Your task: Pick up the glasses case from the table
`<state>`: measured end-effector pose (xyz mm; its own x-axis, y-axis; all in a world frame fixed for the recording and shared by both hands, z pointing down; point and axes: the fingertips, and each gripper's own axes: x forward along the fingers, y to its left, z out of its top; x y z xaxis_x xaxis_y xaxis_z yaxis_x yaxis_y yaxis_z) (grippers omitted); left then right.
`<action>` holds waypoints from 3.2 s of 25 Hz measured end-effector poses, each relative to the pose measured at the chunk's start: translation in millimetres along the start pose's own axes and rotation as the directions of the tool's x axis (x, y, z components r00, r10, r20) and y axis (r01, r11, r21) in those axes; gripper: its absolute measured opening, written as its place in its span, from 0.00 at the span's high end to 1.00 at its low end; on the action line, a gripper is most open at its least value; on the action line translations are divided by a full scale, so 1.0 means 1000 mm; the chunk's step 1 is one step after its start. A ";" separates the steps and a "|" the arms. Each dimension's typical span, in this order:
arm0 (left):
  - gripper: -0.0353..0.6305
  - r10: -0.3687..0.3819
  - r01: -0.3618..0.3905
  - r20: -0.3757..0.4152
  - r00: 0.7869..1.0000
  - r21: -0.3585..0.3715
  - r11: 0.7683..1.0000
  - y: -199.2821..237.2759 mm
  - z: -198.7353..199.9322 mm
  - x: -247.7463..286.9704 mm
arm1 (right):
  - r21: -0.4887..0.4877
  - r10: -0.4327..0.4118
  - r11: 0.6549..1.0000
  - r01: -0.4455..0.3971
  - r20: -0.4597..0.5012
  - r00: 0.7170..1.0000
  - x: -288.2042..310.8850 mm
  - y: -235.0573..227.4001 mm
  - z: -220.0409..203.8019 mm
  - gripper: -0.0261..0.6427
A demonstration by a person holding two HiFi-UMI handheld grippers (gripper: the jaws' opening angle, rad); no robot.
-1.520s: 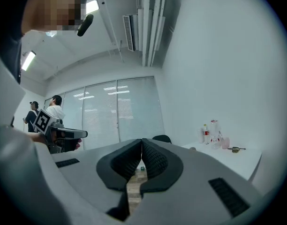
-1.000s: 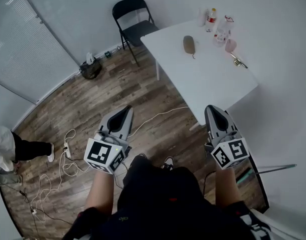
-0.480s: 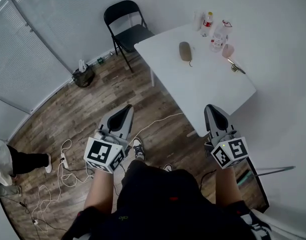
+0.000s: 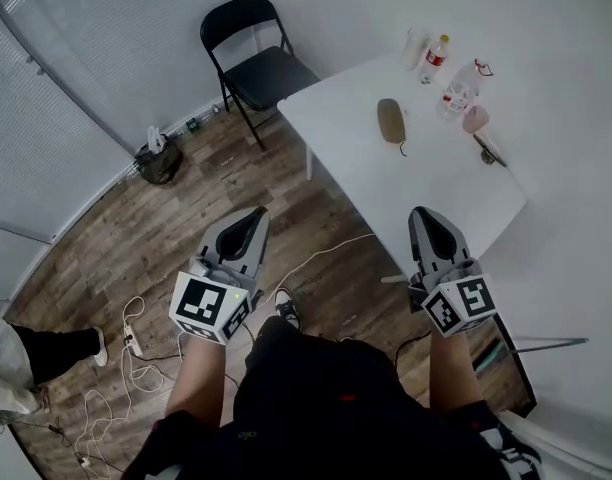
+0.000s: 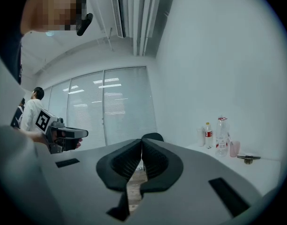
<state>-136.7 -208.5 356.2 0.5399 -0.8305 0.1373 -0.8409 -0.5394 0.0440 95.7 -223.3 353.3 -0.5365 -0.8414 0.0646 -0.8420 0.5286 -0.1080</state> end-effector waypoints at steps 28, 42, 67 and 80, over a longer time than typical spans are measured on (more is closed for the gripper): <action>0.91 -0.132 0.132 -0.027 0.991 -0.024 0.991 0.095 0.009 0.150 | -0.017 -0.127 0.992 0.126 -0.040 0.991 0.136 -0.090 -0.001 0.93; 0.91 -0.065 0.064 -0.062 0.996 -0.022 0.998 0.053 0.012 0.269 | 0.024 -0.081 0.996 0.084 -0.125 0.989 0.168 -0.218 -0.036 0.93; 0.91 -0.056 0.043 -0.163 0.985 -0.085 0.995 0.103 -0.053 0.292 | -0.105 -0.199 0.979 0.173 -0.652 0.732 0.341 -0.322 -0.241 0.42; 0.91 -0.031 0.007 -0.209 0.977 -0.111 0.994 0.126 -0.073 0.279 | -0.051 -0.226 0.953 0.299 -0.776 0.589 0.370 -0.346 -0.292 0.38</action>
<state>-94.6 -498.4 472.0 0.5455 -0.7660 0.3401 -0.8359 -0.5267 0.1542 172.4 -684.6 704.3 -0.1697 -0.5274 0.8325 -0.9655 0.2583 -0.0331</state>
